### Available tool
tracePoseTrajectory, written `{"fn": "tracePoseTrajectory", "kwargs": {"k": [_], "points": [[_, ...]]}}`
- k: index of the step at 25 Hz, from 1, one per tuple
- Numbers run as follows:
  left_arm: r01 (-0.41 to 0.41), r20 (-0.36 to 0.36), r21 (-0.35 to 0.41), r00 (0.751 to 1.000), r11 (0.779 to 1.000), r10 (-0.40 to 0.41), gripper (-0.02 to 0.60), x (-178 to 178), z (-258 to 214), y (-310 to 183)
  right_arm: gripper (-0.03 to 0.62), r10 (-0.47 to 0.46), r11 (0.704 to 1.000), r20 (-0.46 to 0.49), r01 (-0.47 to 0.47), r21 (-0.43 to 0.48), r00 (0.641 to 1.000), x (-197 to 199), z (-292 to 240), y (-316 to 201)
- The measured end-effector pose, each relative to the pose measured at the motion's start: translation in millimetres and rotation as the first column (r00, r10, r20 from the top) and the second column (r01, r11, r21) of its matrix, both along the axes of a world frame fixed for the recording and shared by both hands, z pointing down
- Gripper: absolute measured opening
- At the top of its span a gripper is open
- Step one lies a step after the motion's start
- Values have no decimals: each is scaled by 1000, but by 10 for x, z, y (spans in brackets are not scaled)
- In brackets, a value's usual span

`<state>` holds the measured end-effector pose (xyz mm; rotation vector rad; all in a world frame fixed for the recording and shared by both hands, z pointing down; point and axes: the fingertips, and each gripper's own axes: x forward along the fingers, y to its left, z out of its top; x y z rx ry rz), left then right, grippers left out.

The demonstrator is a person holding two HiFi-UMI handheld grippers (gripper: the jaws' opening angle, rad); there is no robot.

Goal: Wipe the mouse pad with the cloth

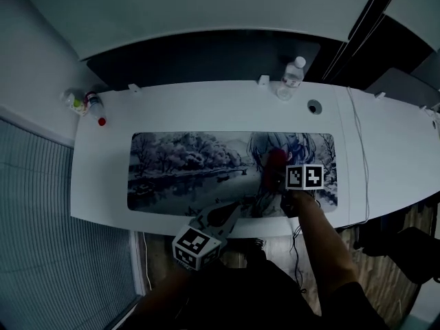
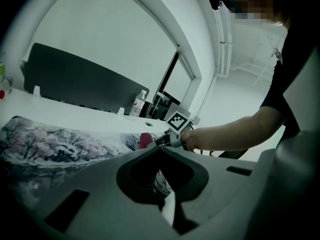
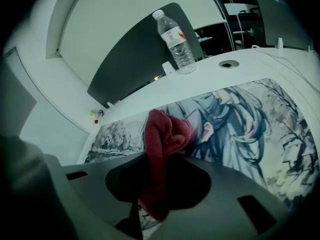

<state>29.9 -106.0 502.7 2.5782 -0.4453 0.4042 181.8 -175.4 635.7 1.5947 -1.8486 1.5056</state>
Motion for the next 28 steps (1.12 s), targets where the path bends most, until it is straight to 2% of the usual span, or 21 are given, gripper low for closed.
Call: {"fn": "tracePoseTrajectory", "kwargs": {"k": [15, 28], "points": [[160, 4, -10, 987, 987, -160, 6, -1370, 112, -450, 107, -162, 987, 18, 162, 21, 987, -1667, 30, -773], [237, 12, -14, 972, 971, -237, 6, -2376, 172, -752, 107, -284, 958, 31, 283, 41, 958, -3053, 45, -1231]]}}
